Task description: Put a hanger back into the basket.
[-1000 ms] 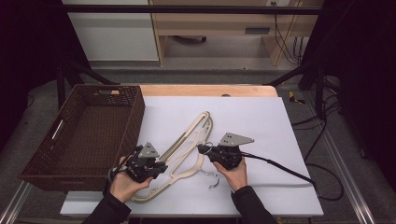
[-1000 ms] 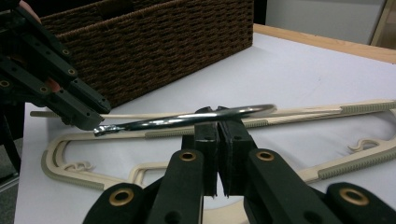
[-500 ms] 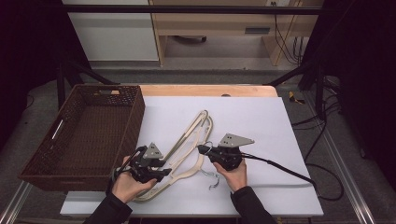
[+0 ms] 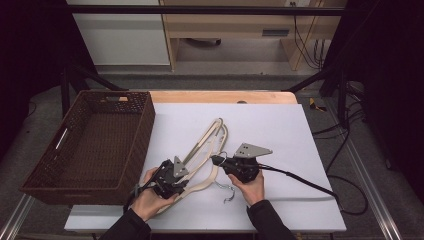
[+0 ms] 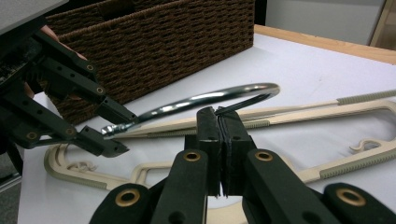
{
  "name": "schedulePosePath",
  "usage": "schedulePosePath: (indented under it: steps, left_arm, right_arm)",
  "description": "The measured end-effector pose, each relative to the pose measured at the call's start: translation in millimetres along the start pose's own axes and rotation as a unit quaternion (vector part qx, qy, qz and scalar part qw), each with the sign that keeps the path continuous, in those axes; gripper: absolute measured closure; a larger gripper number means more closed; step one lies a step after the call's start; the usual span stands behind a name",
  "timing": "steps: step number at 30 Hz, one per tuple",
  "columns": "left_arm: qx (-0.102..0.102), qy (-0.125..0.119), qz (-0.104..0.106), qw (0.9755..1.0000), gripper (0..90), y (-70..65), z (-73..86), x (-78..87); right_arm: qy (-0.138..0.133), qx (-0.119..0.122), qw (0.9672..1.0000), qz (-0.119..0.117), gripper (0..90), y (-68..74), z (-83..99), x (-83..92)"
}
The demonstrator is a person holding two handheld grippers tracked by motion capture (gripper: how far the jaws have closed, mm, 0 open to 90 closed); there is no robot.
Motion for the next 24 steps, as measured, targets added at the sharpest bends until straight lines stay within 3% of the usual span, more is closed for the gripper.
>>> schedulePosePath:
  steps: [7, 10, 15, 18, 19, 20, 21, 22, 23, 24]
  left_arm:
    - [0.0, 0.018, -0.024, 0.9995, 69.4, 0.1, 0.9, -5.3]
    - [0.004, 0.022, -0.019, 0.9996, 67.0, -0.7, 2.5, -7.2]
    - [0.002, 0.029, -0.04, 0.9988, 73.1, 1.9, 3.7, -5.9]
    - [-0.003, 0.02, -0.061, 0.9979, 78.2, 4.6, 3.6, -5.3]
    - [-0.007, 0.009, -0.077, 0.997, 81.5, 6.8, 2.3, -3.5]
    - [-0.007, 0.009, -0.077, 0.997, 84.2, 6.8, 2.3, -3.5]
    - [-0.015, 0.004, -0.092, 0.9956, 85.2, 9.4, 2.2, -1.8]
    - [-0.013, -0.005, -0.096, 0.9953, 85.2, 12.9, 1.6, 0.5]
    - [0.015, -0.028, -0.078, 0.9965, 85.5, 18.5, -0.3, 5.0]
    - [0.015, -0.028, -0.078, 0.9965, 85.5, 18.5, -0.3, 5.0]
  right_arm:
    - [0.006, 0.0, 1.0, 0.004, 88.9, -1.1, 1.8, -1.1]
    - [0.002, 0.0, 1.0, 0.003, 88.9, -0.5, 0.3, -0.4]
    - [0.003, 0.0, 1.0, 0.001, 88.5, -0.1, 0.5, -0.6]
    - [-0.004, -0.002, 1.0, -0.006, 87.2, 0.7, -0.2, -1.6]
    - [-0.013, -0.002, 0.9998, -0.012, 85.5, 2.0, -3.3, -0.2]
    - [-0.013, -0.002, 0.9998, -0.012, 85.5, 2.0, -3.3, -0.2]
    - [-0.013, 0.003, 0.9999, 0.001, 82.6, 1.3, -5.3, 3.8]
    - [-0.013, 0.003, 0.9999, 0.001, 82.6, 1.3, -5.3, 3.8]
    - [-0.006, 0.01, 0.9999, 0.01, 80.0, 0.8, -5.8, 7.3]
    - [-0.006, 0.01, 0.9999, 0.01, 80.0, 0.8, -5.8, 7.3]
Point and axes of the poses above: each handheld gripper's, and its own axes: x roughly backward along the jaws, z roughly out of its underside, y roughly to its left, the point moved 6 cm from there along -x, roughly forward along the jaws, and after that the axes turned 15 degrees about -z, right-handed, at the moved point
